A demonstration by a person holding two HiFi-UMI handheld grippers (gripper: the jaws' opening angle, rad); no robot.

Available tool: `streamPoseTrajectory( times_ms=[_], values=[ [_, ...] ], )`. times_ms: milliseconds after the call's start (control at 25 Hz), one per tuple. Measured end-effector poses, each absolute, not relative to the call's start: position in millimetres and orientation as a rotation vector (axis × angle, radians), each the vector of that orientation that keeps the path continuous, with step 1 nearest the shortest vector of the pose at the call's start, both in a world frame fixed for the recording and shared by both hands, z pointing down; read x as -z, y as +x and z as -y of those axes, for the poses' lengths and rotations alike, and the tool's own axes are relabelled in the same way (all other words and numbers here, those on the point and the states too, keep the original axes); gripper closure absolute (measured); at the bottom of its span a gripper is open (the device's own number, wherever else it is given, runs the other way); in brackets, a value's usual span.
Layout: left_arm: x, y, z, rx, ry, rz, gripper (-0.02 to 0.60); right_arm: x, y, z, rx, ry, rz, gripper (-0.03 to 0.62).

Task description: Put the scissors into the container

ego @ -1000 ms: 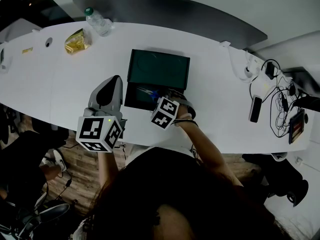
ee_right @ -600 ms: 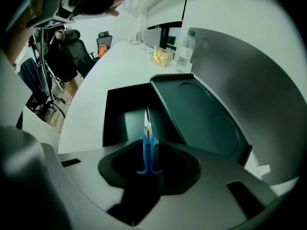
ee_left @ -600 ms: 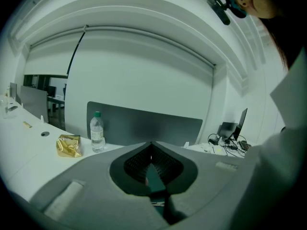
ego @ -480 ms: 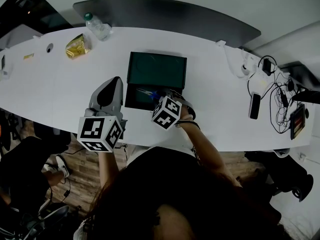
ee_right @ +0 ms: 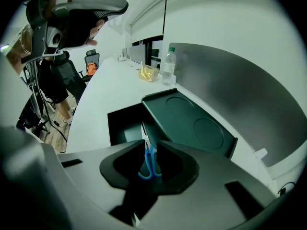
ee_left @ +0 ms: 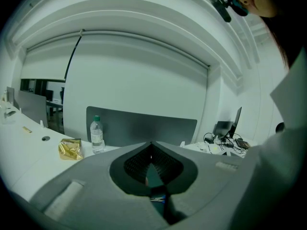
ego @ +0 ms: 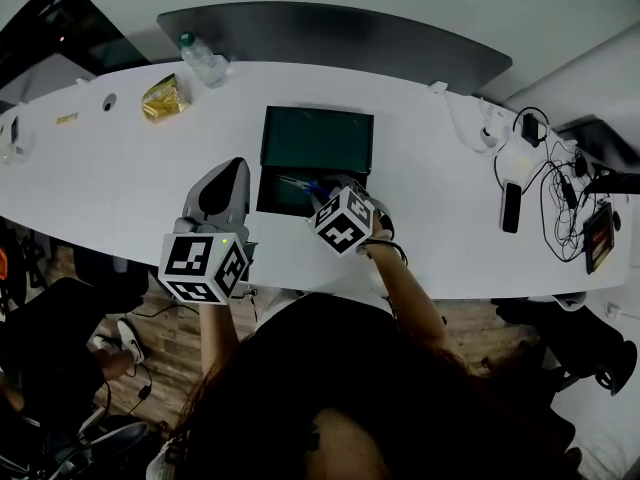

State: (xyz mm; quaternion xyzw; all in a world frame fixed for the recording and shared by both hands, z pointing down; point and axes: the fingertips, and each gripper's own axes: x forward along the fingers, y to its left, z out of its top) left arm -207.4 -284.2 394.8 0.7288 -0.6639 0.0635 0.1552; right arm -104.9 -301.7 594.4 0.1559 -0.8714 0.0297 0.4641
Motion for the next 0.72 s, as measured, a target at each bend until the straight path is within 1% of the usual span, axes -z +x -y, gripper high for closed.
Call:
streamPoseTrajectory(
  times_ms=[360,720],
  values=[
    [-382.1,-198.7,261.7,-0.181,2.132,1.889,0.570,-561.6,-103.1,294.6,-0.114,0.521,2.235,0.539],
    [-371.6,-187.3,231.4,-0.176,2.182,1.871,0.569,-531.7,-95.9,276.6,-0.136,0.619,2.310,0.551]
  ],
)
